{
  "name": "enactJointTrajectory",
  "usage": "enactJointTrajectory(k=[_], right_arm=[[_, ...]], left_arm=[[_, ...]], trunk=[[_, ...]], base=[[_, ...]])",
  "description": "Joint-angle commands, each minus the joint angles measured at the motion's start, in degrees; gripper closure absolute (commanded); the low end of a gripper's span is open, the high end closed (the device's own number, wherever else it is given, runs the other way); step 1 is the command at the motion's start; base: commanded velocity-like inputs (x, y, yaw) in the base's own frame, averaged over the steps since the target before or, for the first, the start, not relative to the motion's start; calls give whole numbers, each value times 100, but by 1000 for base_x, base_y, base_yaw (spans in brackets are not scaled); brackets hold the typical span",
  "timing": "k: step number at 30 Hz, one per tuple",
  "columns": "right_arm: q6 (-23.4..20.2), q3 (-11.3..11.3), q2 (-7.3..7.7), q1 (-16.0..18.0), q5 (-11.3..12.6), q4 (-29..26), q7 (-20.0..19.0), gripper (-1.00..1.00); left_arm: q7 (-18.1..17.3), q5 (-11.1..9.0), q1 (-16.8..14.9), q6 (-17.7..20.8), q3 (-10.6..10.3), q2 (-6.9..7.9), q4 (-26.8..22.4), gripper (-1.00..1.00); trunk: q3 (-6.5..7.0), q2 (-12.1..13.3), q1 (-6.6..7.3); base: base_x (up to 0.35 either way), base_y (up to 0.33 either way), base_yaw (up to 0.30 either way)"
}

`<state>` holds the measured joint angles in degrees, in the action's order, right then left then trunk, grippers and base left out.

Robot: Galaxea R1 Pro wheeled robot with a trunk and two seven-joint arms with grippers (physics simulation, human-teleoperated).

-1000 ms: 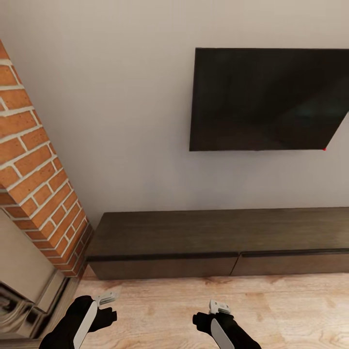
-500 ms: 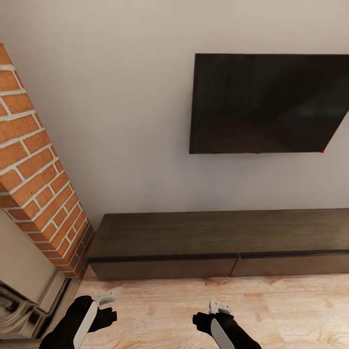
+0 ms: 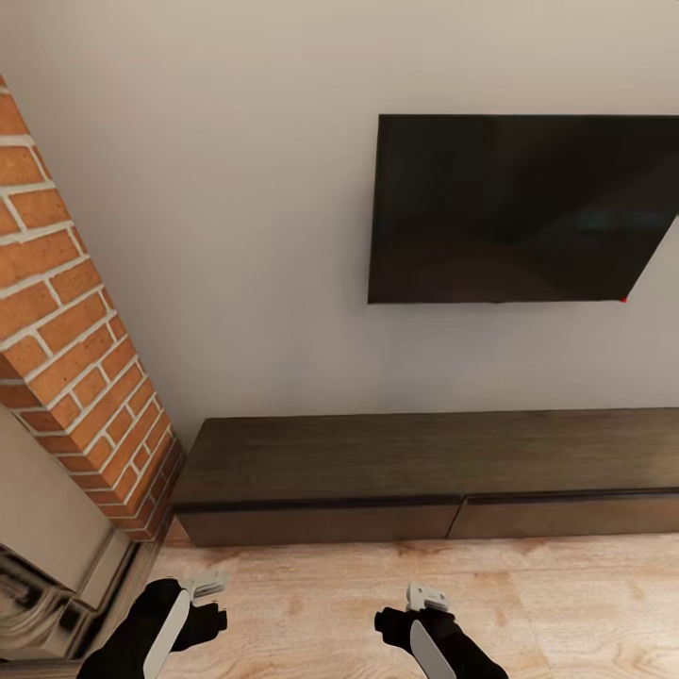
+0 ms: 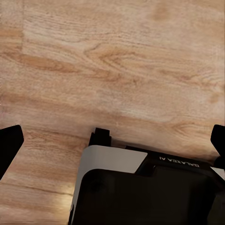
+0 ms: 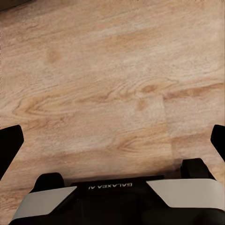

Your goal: Place each of the two pumpkins and all three candles from the living room inside a cabinet in the living room (use any cabinet), then make sure every cabinet is closed, and position the cauldron so it is next to a table in the living room.

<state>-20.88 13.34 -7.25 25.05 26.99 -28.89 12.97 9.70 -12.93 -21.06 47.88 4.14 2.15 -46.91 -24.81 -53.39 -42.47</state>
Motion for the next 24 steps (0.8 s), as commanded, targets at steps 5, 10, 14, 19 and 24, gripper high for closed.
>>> enactJointTrajectory(k=[5, 10, 14, 19, 24], right_arm=[[105, 26, 5, -6, -35, 74, 2, -100], [332, 14, 151, -230, -60, 383, 2, -100], [526, 13, 405, -386, -19, 533, 11, -100], [667, 2, 601, -676, -3, 818, 12, -100], [1206, 8, 631, -842, -6, 1290, 26, -100]], left_arm=[[-3, 7, 2, -536, 10, 50, 748, -100], [4, 18, 1, -1161, -20, 70, 1552, -100], [5, 25, 3, -1617, -48, 76, 2214, -100], [5, 27, 6, -2325, -81, 154, 3049, -100], [5, 58, 6, -3109, -92, 247, 3811, -100]], trunk=[[90, 202, 110], [180, 403, 220], [252, 563, 308], [342, 764, 418], [432, 964, 528]], base=[[0, 0, 0], [0, 0, 0], [0, 0, 0], [0, 0, 0], [0, 0, 0]])
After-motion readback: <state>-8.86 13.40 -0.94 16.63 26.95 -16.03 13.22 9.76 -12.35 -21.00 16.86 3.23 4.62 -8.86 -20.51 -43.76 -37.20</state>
